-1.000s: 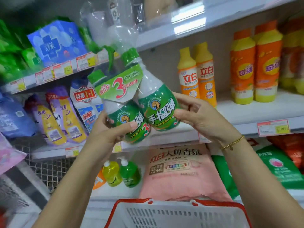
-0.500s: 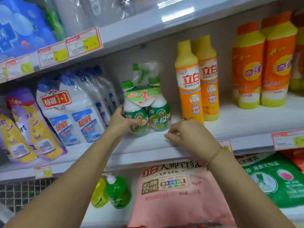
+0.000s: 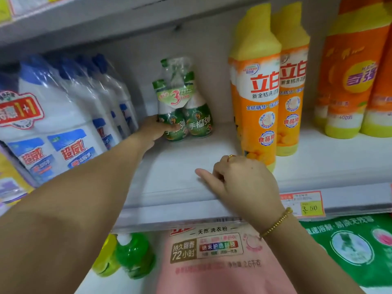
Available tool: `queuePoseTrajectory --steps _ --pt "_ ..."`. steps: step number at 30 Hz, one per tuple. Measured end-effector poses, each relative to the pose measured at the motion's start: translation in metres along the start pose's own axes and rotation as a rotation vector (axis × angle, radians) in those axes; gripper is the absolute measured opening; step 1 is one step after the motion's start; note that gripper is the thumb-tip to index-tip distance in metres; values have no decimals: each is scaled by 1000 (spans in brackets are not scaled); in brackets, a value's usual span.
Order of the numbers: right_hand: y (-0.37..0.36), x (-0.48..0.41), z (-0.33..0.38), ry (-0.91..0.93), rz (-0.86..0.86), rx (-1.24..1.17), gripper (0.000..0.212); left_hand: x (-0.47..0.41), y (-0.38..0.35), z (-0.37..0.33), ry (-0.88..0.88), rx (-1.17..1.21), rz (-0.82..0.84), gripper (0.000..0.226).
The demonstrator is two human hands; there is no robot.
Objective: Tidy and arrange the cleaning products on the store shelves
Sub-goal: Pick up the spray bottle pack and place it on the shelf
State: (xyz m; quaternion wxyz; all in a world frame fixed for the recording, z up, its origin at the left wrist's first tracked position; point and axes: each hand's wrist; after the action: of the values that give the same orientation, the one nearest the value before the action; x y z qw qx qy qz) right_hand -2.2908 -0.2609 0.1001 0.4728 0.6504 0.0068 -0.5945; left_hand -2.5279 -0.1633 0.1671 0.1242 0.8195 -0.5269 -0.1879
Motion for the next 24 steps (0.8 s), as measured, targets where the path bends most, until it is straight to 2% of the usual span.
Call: queuePoseTrajectory --steps 3,7,11,12,13,15,16,17,19,22,24 --pt "0 3 0 12 -13 12 57 -13 -3 8 28 25 3 52" --pt "-1 4 -2 34 -49 8 57 -15 -12 12 52 42 -91 50" --pt "1 4 -2 33 -43 -72 57 5 -13 12 167 15 -119 84" --pt "3 4 -3 19 -30 -87 57 21 -15 4 144 -58 -100 74" --pt "7 5 -3 10 -11 -107 56 33 -16 -4 95 -199 -88 54" --pt "18 4 -3 -31 84 -185 52 66 -20 -21 -146 -371 -114 28" --pt "28 3 -4 -80 164 -232 52 97 -21 -31 -288 -322 -110 24" --pt "41 4 -6 -125 219 -253 53 125 -24 -36 -411 -233 -80 25" --pt "77 14 -13 -132 219 -235 52 191 -38 -46 -547 -122 55 38" --pt "143 56 -36 -68 299 -94 59 283 -75 -49 -562 -66 319 44" --pt "183 99 -63 -108 449 8 49 332 -109 -45 -539 -78 507 37"
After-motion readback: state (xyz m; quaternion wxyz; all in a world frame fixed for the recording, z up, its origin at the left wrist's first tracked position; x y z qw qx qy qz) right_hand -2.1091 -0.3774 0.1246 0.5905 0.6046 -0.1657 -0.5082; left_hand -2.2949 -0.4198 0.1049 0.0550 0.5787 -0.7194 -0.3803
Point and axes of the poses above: each hand's wrist, its own x-axis away from the middle knuckle, its own y-axis out of the back of the hand, z = x × y, and after that the axes turned 4 degrees about -y, right-handed
